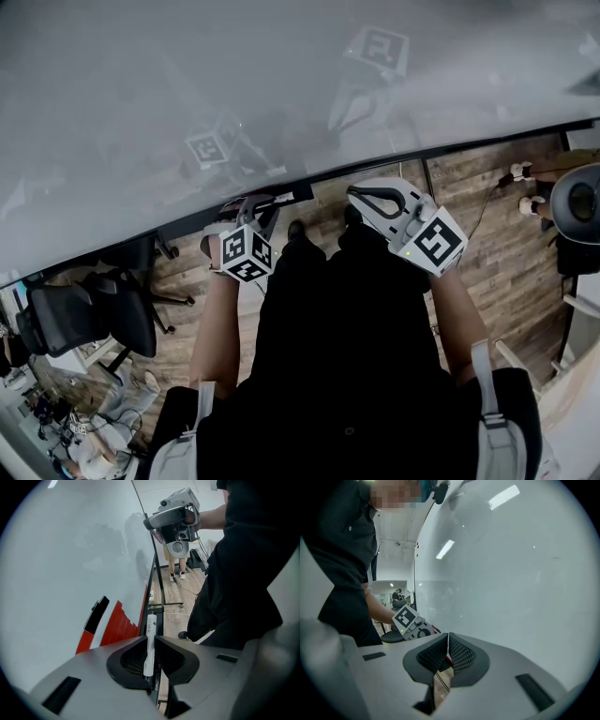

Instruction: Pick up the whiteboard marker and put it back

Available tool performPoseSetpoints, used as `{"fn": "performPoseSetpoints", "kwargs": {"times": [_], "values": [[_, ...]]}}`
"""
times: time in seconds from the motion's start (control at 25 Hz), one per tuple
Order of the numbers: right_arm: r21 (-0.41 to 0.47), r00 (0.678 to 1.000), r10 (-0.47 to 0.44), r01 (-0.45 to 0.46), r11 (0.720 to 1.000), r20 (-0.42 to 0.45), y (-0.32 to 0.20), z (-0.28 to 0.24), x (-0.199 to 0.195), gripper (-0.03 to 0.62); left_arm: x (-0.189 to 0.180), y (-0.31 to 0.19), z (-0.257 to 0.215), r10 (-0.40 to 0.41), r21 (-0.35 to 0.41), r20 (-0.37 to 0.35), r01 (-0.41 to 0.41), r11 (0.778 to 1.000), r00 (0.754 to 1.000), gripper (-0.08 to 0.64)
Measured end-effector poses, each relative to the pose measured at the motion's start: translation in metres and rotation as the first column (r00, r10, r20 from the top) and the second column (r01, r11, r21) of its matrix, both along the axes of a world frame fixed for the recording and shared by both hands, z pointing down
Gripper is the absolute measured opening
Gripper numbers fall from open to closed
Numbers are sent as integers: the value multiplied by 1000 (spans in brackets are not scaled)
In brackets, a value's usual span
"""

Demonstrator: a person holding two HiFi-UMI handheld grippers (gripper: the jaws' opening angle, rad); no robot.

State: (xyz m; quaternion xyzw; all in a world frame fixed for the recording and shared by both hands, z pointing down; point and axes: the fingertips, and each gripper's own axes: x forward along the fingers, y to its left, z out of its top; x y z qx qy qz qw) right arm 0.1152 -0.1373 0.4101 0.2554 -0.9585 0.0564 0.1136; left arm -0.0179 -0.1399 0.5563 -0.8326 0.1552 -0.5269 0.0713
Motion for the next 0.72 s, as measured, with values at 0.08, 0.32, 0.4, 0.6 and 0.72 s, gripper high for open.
{"fn": "performPoseSetpoints", "kwargs": {"times": [0.08,0.32,0.4,0.6,0.72], "values": [[-3,1000,4,-4,1000,-2,2,1,7,20,4,1,2,-1,-5,8,1,1000,1000,58],[7,1000,1,-1,1000,0,5,0,12,20,8,2,5,-10,-20,20,10,1000,1000,57],[0,1000,2,-2,1000,-1,5,1,12,20,6,1,8,-14,-26,27,14,1000,1000,57],[20,1000,4,-5,1000,9,2,-4,13,20,4,1,10,-13,-45,40,15,999,999,55],[17,1000,13,-13,1000,9,2,-5,14,20,3,1,10,-9,-51,45,12,999,999,55]]}}
